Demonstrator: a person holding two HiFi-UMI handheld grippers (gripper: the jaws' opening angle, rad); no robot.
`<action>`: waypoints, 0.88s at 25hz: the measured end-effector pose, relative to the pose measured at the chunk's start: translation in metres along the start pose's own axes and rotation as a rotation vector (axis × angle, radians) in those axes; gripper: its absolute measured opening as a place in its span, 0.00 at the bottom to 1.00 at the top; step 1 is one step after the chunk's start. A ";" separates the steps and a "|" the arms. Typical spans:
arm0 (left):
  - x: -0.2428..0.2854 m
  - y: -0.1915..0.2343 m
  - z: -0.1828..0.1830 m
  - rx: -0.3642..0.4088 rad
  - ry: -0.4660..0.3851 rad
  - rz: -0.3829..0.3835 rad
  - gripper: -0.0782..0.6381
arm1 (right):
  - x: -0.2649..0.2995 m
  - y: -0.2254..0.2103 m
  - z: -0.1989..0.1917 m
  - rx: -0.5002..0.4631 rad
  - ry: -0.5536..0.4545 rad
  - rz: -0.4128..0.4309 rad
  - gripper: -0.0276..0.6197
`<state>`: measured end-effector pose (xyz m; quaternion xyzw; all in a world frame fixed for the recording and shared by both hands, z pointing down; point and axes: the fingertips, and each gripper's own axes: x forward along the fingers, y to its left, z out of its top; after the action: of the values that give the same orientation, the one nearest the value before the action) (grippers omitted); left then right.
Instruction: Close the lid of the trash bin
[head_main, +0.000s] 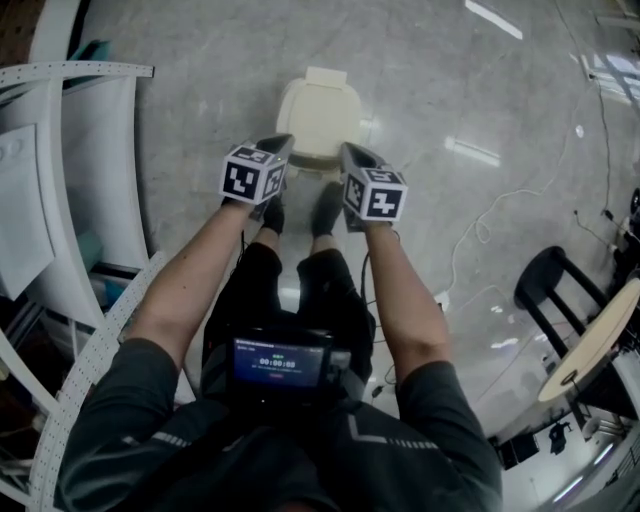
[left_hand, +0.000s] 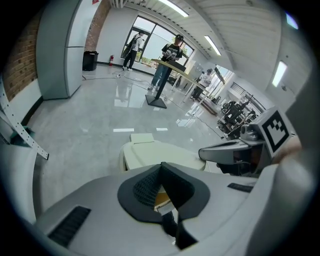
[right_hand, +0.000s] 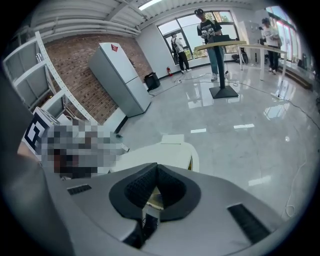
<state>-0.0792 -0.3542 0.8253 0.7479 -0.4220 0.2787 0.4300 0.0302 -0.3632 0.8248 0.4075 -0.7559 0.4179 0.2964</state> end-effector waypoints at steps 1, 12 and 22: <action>0.002 0.000 -0.009 0.001 0.012 0.004 0.10 | 0.001 -0.001 -0.009 -0.002 0.013 -0.004 0.06; 0.027 0.003 -0.086 -0.053 0.097 0.028 0.10 | 0.030 -0.012 -0.084 0.070 0.117 -0.049 0.06; 0.065 0.016 -0.122 -0.082 0.139 0.048 0.10 | 0.064 -0.022 -0.121 0.068 0.179 -0.085 0.06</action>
<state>-0.0681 -0.2767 0.9412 0.6981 -0.4198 0.3226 0.4820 0.0306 -0.2879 0.9416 0.4101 -0.6936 0.4653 0.3664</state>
